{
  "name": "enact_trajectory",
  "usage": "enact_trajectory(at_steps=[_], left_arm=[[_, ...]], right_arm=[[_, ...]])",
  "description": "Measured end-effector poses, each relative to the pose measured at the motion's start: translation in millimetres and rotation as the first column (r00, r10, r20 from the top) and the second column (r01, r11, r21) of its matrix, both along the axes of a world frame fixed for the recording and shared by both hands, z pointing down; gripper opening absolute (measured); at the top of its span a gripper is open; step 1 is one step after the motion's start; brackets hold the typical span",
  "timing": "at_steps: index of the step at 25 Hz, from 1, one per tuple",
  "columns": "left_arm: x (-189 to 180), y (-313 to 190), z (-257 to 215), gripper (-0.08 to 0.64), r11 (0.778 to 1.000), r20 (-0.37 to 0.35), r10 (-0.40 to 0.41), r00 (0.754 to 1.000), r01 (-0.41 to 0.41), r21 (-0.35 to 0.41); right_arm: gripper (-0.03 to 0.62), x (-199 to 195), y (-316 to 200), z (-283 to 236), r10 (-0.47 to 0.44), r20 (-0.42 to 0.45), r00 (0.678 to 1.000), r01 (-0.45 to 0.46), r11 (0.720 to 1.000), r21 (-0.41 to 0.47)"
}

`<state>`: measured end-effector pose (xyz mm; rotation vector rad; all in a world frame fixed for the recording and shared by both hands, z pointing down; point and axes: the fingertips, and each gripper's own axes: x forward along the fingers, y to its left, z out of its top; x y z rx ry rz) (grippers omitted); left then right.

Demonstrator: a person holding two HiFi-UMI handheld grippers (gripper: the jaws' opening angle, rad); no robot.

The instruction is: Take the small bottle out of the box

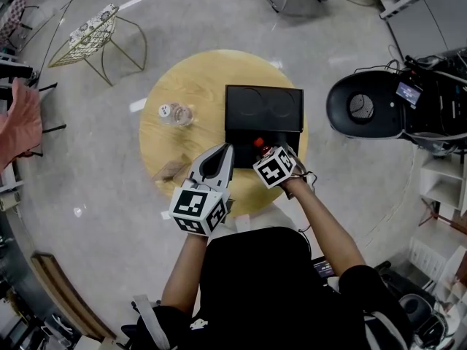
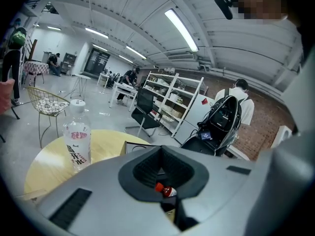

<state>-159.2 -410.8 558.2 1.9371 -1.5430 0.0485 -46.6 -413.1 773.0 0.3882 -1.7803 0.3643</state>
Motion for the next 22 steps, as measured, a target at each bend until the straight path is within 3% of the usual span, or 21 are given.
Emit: enact_trajectory(at_steps=[5,11,22], left_arm=[[12.3,47.5,5.7,0.009,0.999,0.012,0.017,1.0,-0.017,0.038],[13.1,58.9,-6.0,0.009,0.997,0.013,0.033,0.999,-0.034,0.063],[16.0,92.5,-36.6,0.009,0.987,0.012,0.078,0.997,-0.079,0.138]], right_arm=[[0.216,6.2,42.1,2.2,0.012,0.031,0.999,-0.013,0.999,0.03],[0.216,1.3,42.0,-23.2,0.013,0.075,0.997,-0.019,0.996,0.083],[0.216,-4.5,62.2,-73.7,0.091,0.168,0.982,-0.119,0.98,0.162]])
